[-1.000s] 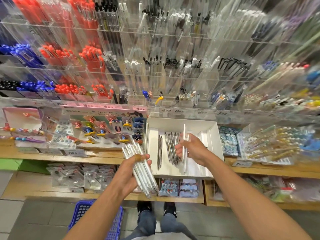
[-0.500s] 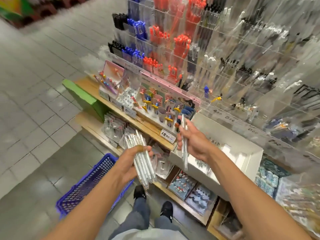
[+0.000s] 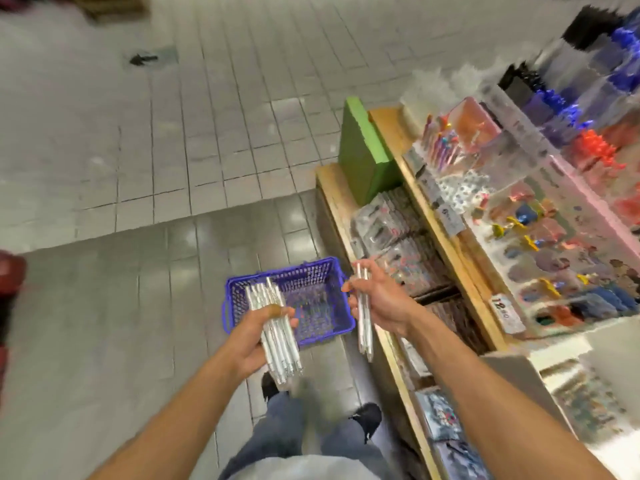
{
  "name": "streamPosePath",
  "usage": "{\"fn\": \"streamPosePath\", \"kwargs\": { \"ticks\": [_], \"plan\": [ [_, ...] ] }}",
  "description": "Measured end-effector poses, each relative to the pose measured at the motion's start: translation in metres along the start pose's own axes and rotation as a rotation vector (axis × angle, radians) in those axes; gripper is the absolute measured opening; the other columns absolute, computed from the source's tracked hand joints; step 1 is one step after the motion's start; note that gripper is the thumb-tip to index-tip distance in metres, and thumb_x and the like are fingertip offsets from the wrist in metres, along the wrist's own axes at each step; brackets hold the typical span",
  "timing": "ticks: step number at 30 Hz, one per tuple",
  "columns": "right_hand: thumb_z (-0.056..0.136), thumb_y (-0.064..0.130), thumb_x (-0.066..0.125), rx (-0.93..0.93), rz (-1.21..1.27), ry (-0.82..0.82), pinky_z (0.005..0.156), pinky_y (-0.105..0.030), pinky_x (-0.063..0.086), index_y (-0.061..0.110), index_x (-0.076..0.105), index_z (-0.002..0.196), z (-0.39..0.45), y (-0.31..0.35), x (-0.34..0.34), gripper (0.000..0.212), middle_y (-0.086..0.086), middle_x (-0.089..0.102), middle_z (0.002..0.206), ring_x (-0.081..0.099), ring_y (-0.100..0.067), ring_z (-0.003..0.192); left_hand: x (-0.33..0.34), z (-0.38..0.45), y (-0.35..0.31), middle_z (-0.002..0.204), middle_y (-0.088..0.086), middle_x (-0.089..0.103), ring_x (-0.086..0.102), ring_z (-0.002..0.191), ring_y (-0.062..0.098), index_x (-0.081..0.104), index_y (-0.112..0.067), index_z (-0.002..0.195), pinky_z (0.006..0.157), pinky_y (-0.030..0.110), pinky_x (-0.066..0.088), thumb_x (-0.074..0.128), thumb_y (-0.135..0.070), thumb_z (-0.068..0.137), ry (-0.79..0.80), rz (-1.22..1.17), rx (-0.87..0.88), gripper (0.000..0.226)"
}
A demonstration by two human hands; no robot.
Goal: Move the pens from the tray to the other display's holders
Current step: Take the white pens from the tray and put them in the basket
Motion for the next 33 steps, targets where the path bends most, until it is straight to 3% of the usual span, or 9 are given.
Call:
{"fn": "streamPosePath", "kwargs": {
  "ticks": [3,7,16,19,22,24,29,31,33],
  "plan": [
    [0.103,0.016,0.042,0.043,-0.081,-0.006,0.046,-0.025,0.039,0.018,0.041,0.107,0.046,-0.028,0.041,0.005,-0.001,0.052,0.064,0.043,-0.012,0.049,-0.062,0.019,-0.011,0.071,0.011,0.069,0.070,0.061,0.017,0.071,-0.002,0.078,0.064,0.029,0.055,0.061,-0.004,0.087,-0.081,-0.022,-0.019,0.014],
    [0.104,0.028,0.040,0.153,-0.104,-0.052,0.047,-0.024,0.036,0.012,0.050,0.098,0.121,-0.088,0.070,0.020,-0.001,0.050,0.065,0.041,-0.011,0.050,-0.126,0.060,-0.024,0.071,0.011,0.069,0.070,0.060,0.018,0.071,-0.001,0.086,0.052,0.027,0.055,0.067,0.001,0.082,-0.117,0.023,-0.040,0.006],
    [0.101,0.008,0.045,0.422,-0.162,-0.022,0.050,-0.025,0.044,0.013,0.049,0.089,0.317,-0.273,0.061,0.014,-0.005,0.054,0.073,0.047,-0.011,0.053,-0.246,0.272,0.006,0.075,0.019,0.066,0.066,0.066,0.029,0.067,0.004,0.100,0.084,0.050,0.056,0.065,0.004,0.081,-0.287,0.116,-0.049,0.020],
    [0.099,-0.004,0.043,0.476,-0.182,-0.025,0.050,-0.024,0.045,0.012,0.047,0.091,0.390,-0.340,0.036,0.018,-0.005,0.051,0.075,0.048,-0.012,0.056,-0.279,0.369,0.035,0.064,0.016,0.066,0.065,0.055,0.027,0.066,0.004,0.095,0.069,0.045,0.059,0.066,0.003,0.077,-0.340,0.154,-0.044,0.018],
    [0.097,-0.009,0.040,0.470,-0.276,-0.074,0.046,-0.022,0.047,0.013,0.048,0.087,0.460,-0.406,0.008,0.026,-0.004,0.049,0.071,0.045,-0.013,0.057,-0.311,0.463,0.065,0.098,0.021,0.070,0.069,0.087,0.035,0.061,0.006,0.117,0.084,0.049,0.058,0.071,-0.006,0.069,-0.417,0.261,-0.017,0.051],
    [0.096,-0.010,0.042,0.443,-0.367,-0.092,0.052,-0.025,0.049,0.011,0.050,0.087,0.504,-0.447,-0.007,0.025,-0.006,0.051,0.070,0.048,-0.015,0.058,-0.331,0.518,0.081,0.109,0.016,0.067,0.064,0.093,0.031,0.057,0.003,0.124,0.081,0.033,0.052,0.075,-0.016,0.069,-0.484,0.398,0.000,0.061],
    [0.092,-0.003,0.053,0.395,-0.530,-0.134,0.069,-0.038,0.044,0.012,0.053,0.079,0.594,-0.530,-0.028,0.019,-0.010,0.056,0.072,0.053,-0.021,0.063,-0.368,0.626,0.096,0.108,0.012,0.068,0.060,0.077,0.025,0.066,-0.002,0.112,0.063,0.025,0.043,0.071,-0.023,0.078,-0.646,0.764,0.053,0.040],
    [0.091,0.000,0.056,0.338,-0.560,-0.113,0.071,-0.037,0.050,0.006,0.057,0.092,0.621,-0.547,-0.023,0.006,-0.012,0.063,0.087,0.060,-0.023,0.073,-0.377,0.652,0.096,0.101,0.009,0.068,0.054,0.066,0.019,0.067,-0.005,0.107,0.057,0.024,0.043,0.071,-0.024,0.079,-0.698,0.836,0.065,0.034],
    [0.089,0.006,0.062,0.262,-0.650,-0.108,0.085,-0.041,0.055,0.003,0.058,0.116,0.644,-0.557,-0.022,0.028,-0.013,0.065,0.109,0.065,-0.027,0.093,-0.380,0.670,0.093,0.105,0.010,0.069,0.058,0.074,0.022,0.064,-0.009,0.115,0.062,0.026,0.047,0.074,-0.026,0.078,-0.727,0.904,0.105,0.042]
  ]
}}
Point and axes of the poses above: each hand's wrist, its own z-axis towards the middle knuckle, its own x-axis out of the palm, y = z × x, the point moved 10 cm from there along z, towards the middle knuckle
